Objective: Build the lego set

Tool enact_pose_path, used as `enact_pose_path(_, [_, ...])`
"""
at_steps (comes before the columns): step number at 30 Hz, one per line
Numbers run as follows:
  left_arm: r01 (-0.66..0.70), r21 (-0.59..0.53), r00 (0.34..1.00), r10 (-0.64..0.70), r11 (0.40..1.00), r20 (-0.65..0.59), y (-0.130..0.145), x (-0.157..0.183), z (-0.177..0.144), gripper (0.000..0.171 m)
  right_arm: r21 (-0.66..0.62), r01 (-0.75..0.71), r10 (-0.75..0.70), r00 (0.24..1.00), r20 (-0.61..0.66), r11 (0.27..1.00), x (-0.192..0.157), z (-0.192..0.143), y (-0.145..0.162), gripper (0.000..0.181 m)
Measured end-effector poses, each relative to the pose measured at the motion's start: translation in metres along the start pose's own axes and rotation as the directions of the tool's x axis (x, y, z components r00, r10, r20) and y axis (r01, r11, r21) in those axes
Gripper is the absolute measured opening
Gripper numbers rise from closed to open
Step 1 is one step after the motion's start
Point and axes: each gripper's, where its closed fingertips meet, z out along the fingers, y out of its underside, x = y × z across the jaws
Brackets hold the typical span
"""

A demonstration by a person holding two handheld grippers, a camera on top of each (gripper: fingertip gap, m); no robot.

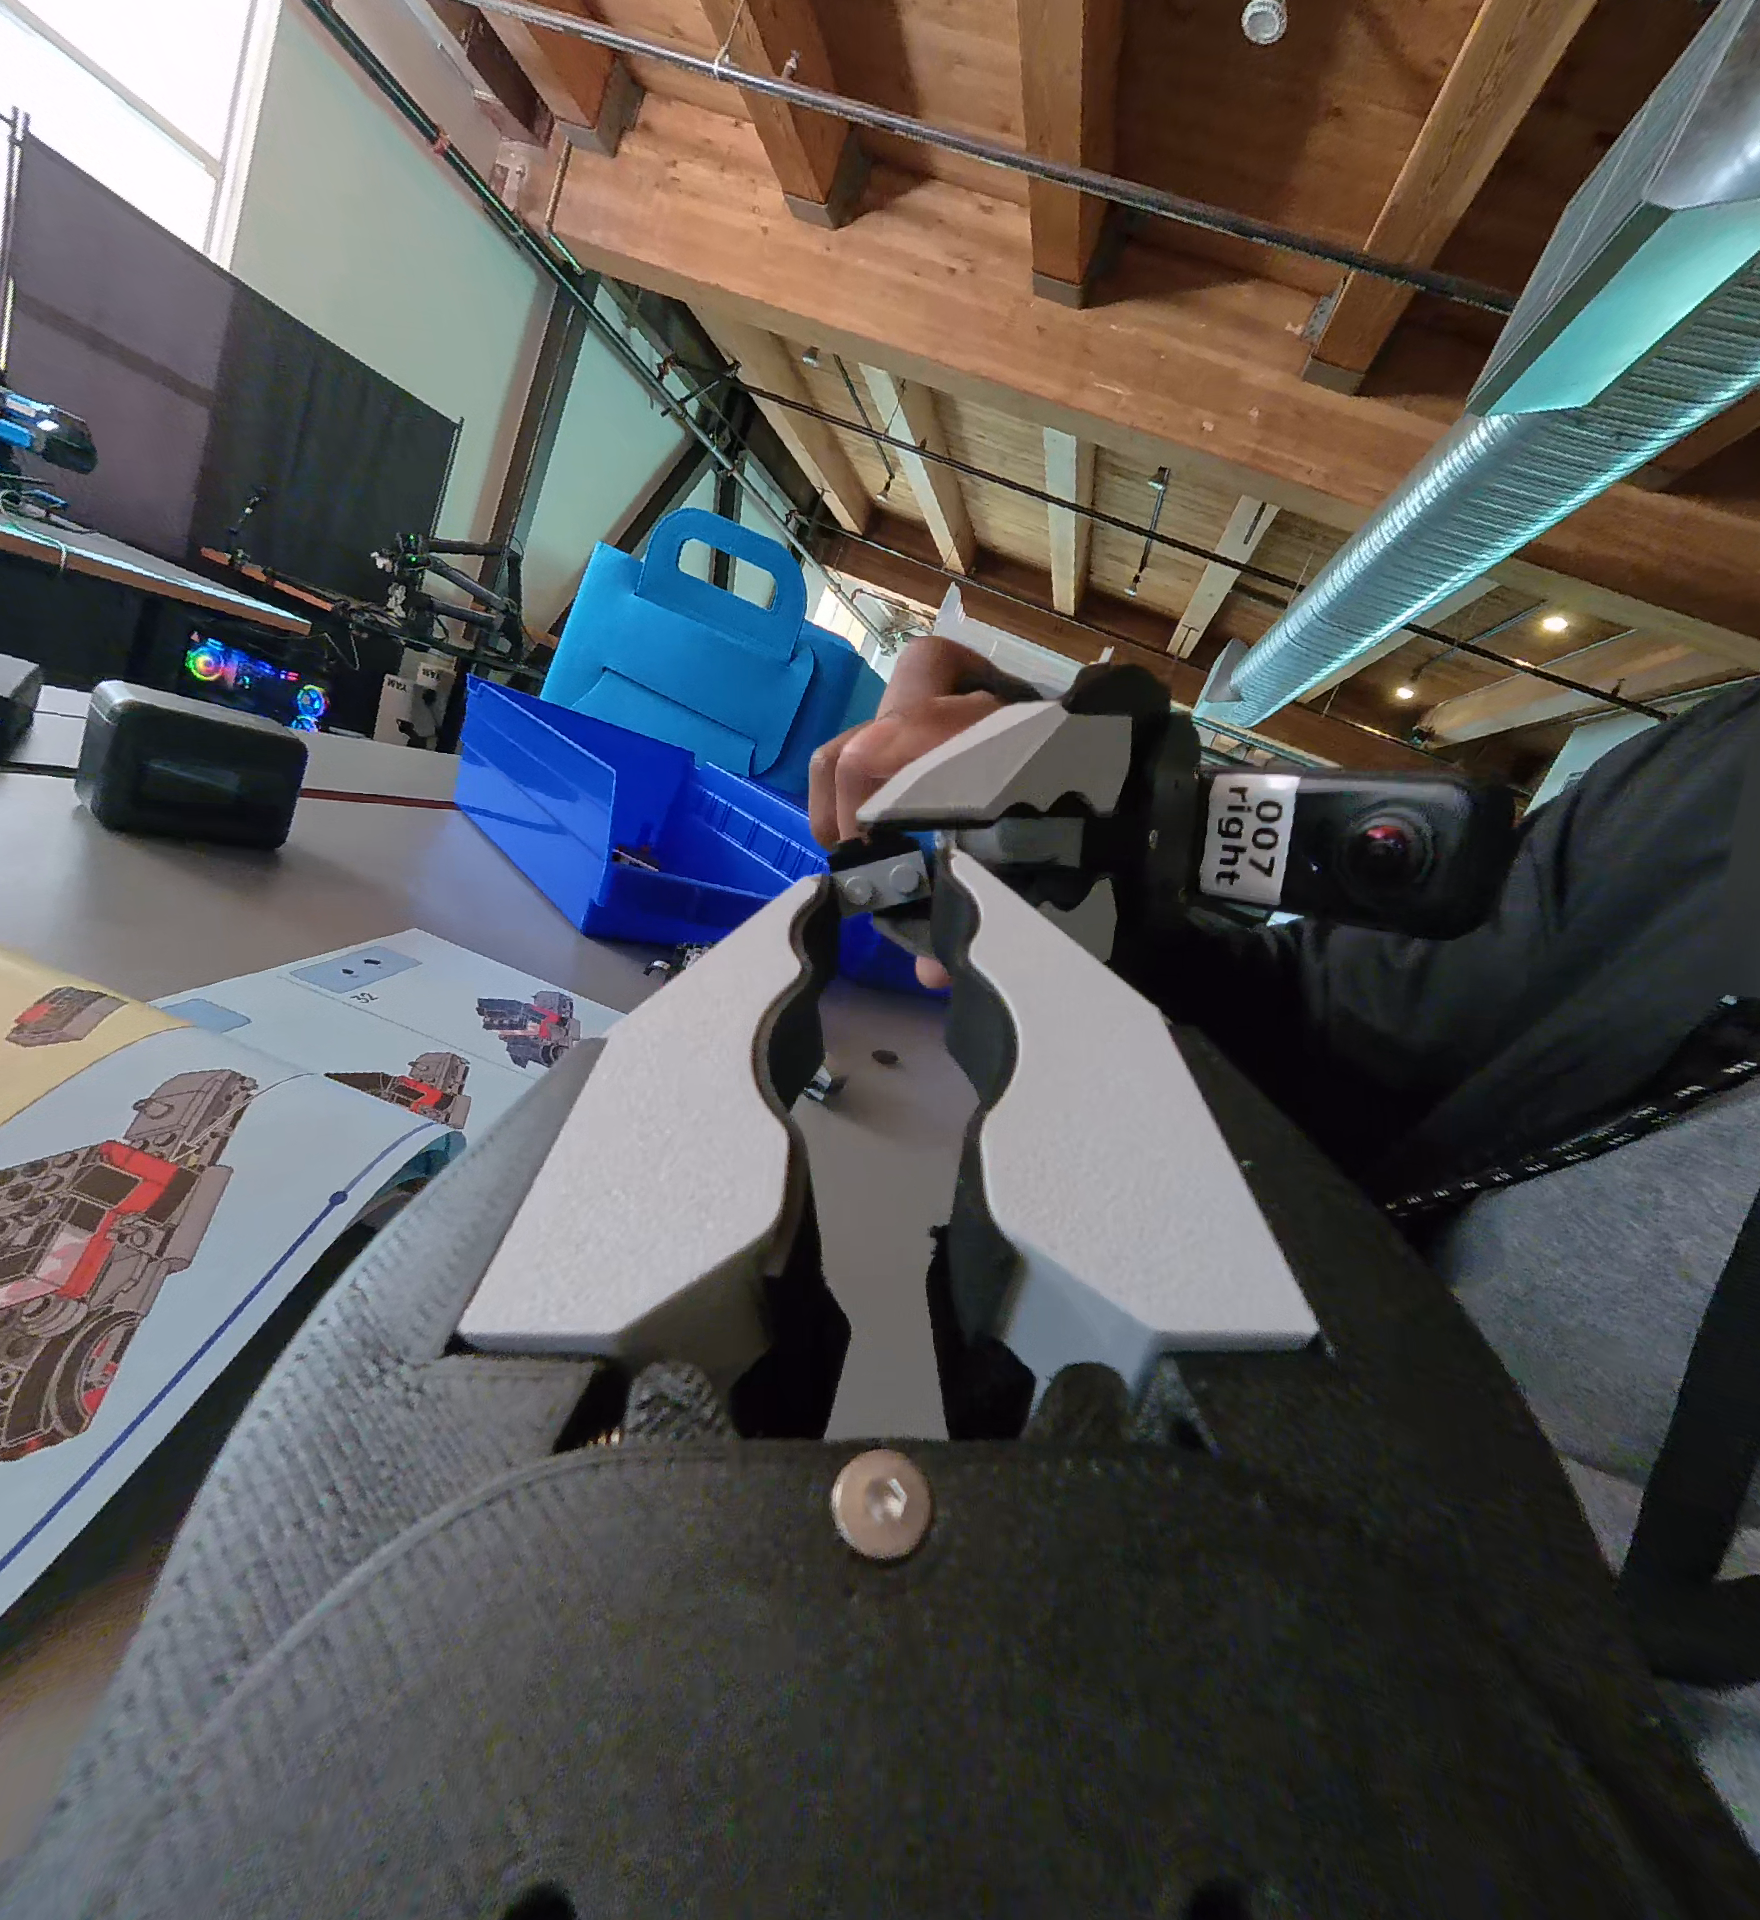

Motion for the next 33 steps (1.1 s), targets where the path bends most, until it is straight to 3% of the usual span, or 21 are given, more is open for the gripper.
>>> enact_pose_path(22, [0.003,-0.011,1.000,-0.003,1.000,0.012,0.002,-0.003,0.001,0.018,-0.039,0.186,-0.187,0.982,-0.013,0.982,-0.002,0.000,0.005,0.015])
enact_pose_path(25, [-0.009,-0.028,0.999,0.010,1.000,0.033,0.005,-0.005,0.001,0.018,-0.089,0.114,-0.119,0.991,-0.058,0.990,-0.002,-0.006,0.014,0.022])
enact_pose_path(28, [-0.019,-0.024,0.999,0.020,1.000,0.038,0.003,-0.005,-0.001,0.018,-0.167,-0.078,0.061,0.993,-0.102,0.983,-0.003,-0.026,0.032,0.028])
enact_pose_path(33, [-0.029,-0.033,0.998,0.031,0.999,0.046,0.005,-0.007,-0.001,0.018,-0.300,-0.413,0.376,0.910,-0.174,0.860,-0.021,-0.080,0.064,0.030])
